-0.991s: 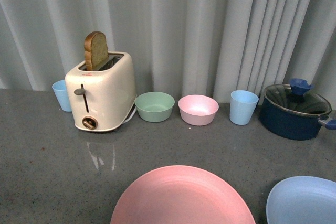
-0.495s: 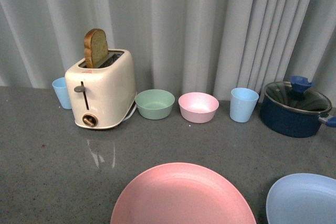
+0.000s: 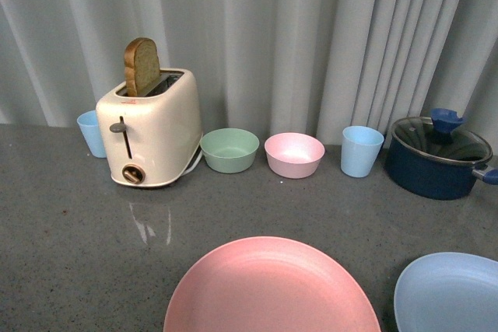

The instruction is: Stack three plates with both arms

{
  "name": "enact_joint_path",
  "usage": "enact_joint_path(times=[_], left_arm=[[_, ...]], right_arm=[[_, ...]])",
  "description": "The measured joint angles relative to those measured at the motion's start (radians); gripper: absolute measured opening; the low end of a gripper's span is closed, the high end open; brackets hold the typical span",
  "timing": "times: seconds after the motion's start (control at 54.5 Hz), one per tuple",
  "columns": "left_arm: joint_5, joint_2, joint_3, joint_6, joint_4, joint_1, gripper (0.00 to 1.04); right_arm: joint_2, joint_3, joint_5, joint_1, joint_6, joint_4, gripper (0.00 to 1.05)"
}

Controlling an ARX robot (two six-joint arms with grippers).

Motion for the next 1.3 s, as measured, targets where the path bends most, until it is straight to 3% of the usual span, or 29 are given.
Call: enact_joint_path(times=[0.44,0.55,0.771,1.211,1.266,1.303], left_arm=[[0.000,-0.146,0.000,0.000,-0.146,0.000,0.04],[0.000,-0.280,0.000,0.000,-0.310,0.000,0.04],[0.000,-0.312,0.000,-0.001,-0.319,0.000,0.04],[0.000,-0.313,0.000,0.000,-0.319,0.000,0.88],[0.000,-0.313,0.000,0.000,-0.319,0.000,0.98],[0.000,-0.312,0.000,0.000,-0.319,0.000,0.99]], right_arm=[[0.000,0.000,0.000,0.000,0.000,0.000,0.97],[0.000,0.000,0.000,0.000,0.000,0.000,0.97],[0.000,0.000,0.000,0.000,0.000,0.000,0.97],[0.002,0.000,0.002,0.000,0.001,-0.002,0.97],[0.091,0.070,-0.011,-0.021,0.082,-0.161,0.97],[0.177,0.116,-0.069,-0.061,0.136,-0.229,0.97]])
